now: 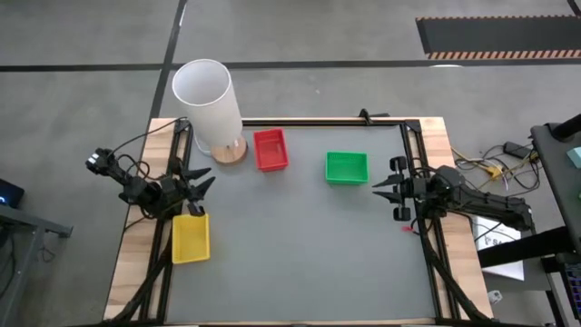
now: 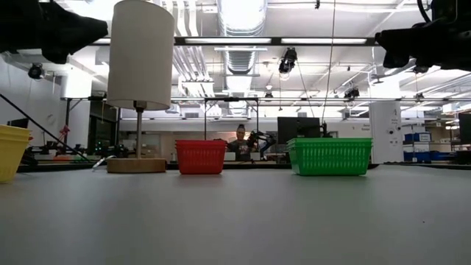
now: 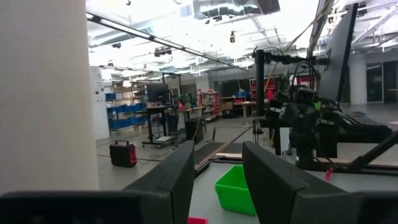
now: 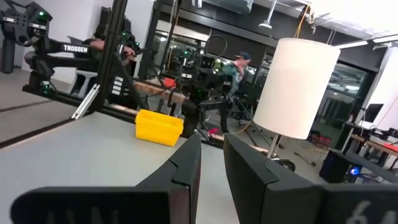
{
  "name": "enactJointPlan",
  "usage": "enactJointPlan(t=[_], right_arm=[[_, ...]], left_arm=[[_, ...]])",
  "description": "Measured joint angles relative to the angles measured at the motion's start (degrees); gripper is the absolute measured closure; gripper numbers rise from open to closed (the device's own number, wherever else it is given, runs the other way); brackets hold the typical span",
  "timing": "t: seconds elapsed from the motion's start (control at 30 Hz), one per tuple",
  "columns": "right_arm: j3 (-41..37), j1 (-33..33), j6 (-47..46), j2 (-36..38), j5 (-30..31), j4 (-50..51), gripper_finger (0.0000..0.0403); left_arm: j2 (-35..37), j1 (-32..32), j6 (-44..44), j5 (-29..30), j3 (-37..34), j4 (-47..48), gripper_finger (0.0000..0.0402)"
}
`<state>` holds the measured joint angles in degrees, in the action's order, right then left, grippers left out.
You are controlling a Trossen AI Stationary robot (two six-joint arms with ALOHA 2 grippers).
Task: Stack baskets by color
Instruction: Return to Home Position
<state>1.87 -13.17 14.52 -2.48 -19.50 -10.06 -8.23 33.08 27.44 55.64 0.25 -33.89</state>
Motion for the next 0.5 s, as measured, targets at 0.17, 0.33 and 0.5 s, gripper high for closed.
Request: enactJointPlan(t=[0.17, 0.33, 0.5], right_arm=[[0.0, 0.0, 0.0, -0.3, 0.0, 0.1, 0.0339], [0.0, 0.0, 0.0, -0.3, 0.0, 0.2, 0.0339], [0.0, 0.0, 0.0, -0.3, 0.0, 0.3, 0.0339]], left_arm=[[-0.9, 0.0, 0.0, 0.0, 0.0, -0.1, 0.0281], [-1.7, 0.0, 0.0, 0.0, 0.0, -0.1, 0.0281], [-2.4, 0.0, 0.0, 0.0, 0.0, -0.1, 0.0281]])
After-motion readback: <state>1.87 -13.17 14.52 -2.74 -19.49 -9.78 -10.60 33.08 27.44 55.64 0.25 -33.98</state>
